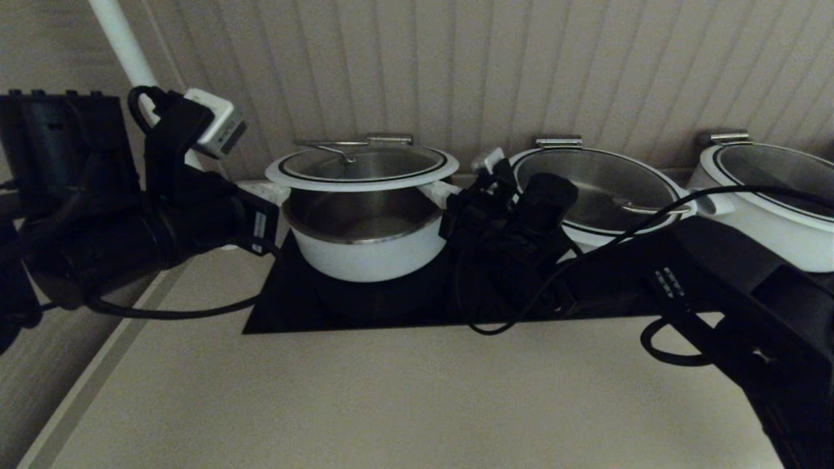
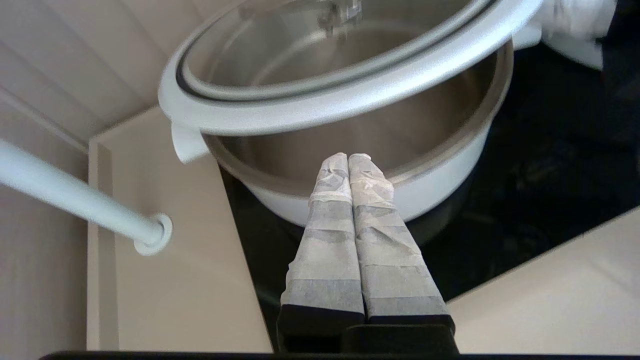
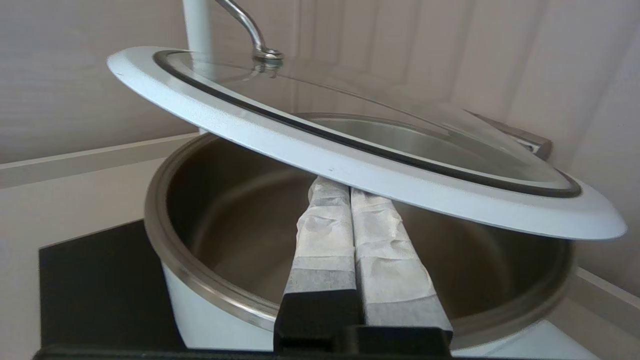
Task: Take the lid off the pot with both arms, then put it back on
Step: Hold the pot lid with the right arm, then open the pot lid completely
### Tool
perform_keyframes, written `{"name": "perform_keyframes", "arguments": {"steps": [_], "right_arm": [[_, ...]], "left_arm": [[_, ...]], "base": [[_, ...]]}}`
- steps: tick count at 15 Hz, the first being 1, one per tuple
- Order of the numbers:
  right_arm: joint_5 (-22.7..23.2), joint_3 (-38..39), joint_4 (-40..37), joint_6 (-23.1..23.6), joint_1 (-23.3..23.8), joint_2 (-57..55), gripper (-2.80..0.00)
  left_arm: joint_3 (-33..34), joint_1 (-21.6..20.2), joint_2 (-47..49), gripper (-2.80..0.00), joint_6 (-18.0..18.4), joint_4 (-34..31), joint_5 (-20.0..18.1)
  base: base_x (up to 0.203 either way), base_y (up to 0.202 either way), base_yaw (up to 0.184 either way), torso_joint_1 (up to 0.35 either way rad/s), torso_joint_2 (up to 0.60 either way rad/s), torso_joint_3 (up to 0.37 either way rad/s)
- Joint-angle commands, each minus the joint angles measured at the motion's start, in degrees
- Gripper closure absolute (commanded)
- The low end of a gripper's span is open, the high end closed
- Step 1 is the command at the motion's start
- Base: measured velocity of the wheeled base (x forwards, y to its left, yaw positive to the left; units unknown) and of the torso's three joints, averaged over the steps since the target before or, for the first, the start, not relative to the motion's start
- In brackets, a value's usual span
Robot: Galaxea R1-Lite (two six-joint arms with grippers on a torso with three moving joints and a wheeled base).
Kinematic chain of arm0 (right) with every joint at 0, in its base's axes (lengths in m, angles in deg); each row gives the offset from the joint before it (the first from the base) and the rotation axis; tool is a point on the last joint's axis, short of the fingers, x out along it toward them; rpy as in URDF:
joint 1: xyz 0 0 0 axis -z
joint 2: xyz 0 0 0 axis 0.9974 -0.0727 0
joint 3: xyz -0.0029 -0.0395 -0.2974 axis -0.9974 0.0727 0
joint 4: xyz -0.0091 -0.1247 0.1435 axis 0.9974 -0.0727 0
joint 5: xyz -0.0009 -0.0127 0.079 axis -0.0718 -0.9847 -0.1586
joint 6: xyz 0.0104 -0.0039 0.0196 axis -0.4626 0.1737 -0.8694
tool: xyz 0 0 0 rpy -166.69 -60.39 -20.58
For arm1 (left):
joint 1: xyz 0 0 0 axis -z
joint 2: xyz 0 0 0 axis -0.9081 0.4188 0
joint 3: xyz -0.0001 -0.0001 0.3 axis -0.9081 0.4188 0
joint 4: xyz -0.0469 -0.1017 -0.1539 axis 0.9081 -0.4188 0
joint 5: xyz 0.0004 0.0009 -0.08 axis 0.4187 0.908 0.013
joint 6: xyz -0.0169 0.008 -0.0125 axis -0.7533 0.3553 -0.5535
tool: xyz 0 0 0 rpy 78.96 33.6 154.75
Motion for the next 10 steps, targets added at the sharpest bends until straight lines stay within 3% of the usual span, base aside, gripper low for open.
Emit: {"name": "perform_keyframes", "arguments": {"steps": [1,10], "right_arm": [[0.13,-0.19,0.41,0.03,0.35,0.15,0.00],[0.13,-1.57,0.14,-0.05,0.50,0.06,0.00]], "left_arm": [[1.74,0.04,-0.01,0.00,-0.03,0.37,-0.02],[4.12,0.39,1.53,0.00,-0.30,0.46,-0.02]], "base": [[0.000,0.000,0.000,0.000,0.00,0.000],[0.000,0.000,0.000,0.000,0.00,0.000]]}}
